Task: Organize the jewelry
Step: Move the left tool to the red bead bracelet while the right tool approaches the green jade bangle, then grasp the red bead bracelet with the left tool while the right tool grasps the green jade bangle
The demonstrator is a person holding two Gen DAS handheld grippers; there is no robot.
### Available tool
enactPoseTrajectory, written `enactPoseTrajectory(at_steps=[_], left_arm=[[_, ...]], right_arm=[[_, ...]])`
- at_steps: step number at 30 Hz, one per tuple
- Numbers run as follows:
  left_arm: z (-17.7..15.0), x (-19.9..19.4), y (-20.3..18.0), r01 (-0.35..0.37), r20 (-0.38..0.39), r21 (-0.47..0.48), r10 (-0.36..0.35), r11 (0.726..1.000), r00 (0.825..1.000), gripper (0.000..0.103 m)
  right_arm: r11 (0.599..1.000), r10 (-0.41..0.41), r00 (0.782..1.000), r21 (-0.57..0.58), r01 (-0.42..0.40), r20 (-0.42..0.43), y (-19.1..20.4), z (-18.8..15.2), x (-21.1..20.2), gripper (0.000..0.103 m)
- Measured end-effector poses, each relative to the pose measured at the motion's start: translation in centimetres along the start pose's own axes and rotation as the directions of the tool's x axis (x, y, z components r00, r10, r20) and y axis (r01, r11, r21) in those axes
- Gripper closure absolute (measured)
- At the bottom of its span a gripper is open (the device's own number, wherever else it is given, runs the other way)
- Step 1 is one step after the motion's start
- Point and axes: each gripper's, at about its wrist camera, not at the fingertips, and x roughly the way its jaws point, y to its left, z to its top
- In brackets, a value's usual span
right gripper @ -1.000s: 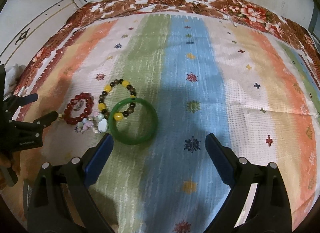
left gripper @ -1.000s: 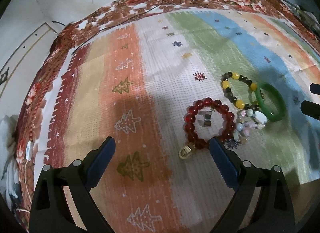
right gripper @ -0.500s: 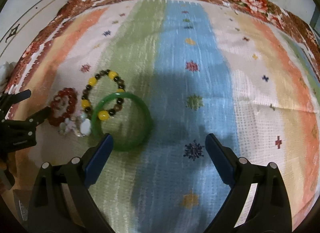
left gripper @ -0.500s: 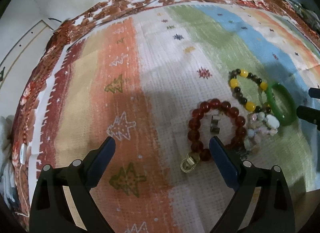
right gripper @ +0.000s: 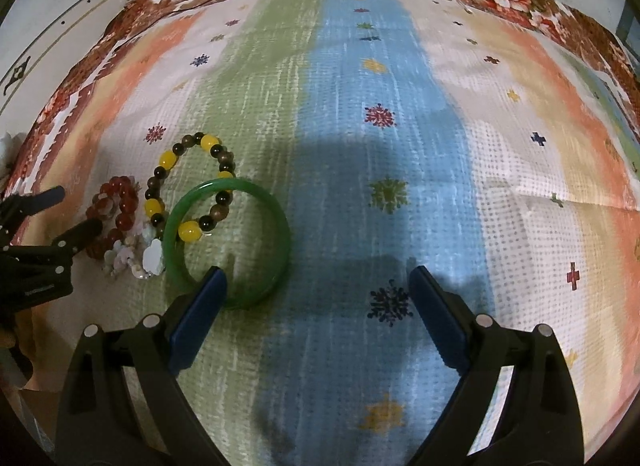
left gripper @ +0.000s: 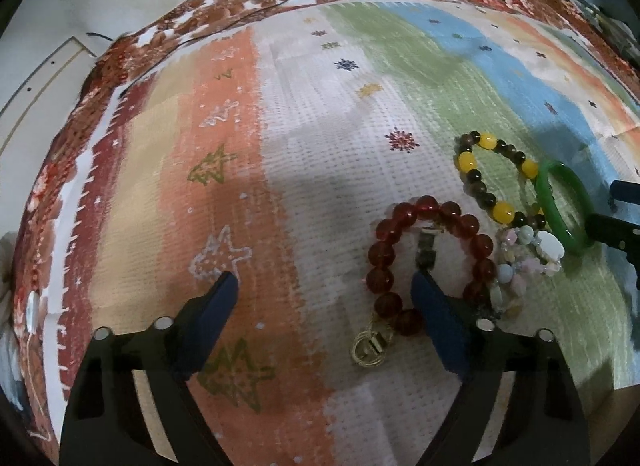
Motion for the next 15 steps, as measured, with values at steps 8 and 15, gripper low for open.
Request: enactPoseTrajectory(at_steps=[8,15], left_arm=[[0.0,0.0,-1.1,0.049,-0.015,0.029,-0.049,0.998,0.999,0.048],[-0.1,0.0,-1.4,0.121,-0.020,0.053,-0.120,0.991,0.993,0.081]], right_arm=[[0.999,-0.025,1.000,-0.020,0.025,0.003,0.3,0.0,0.3,0.016],[0.998,-0.025,1.000,-0.054,0.024,-0.009,0.6,0.2,0.2,0.052]])
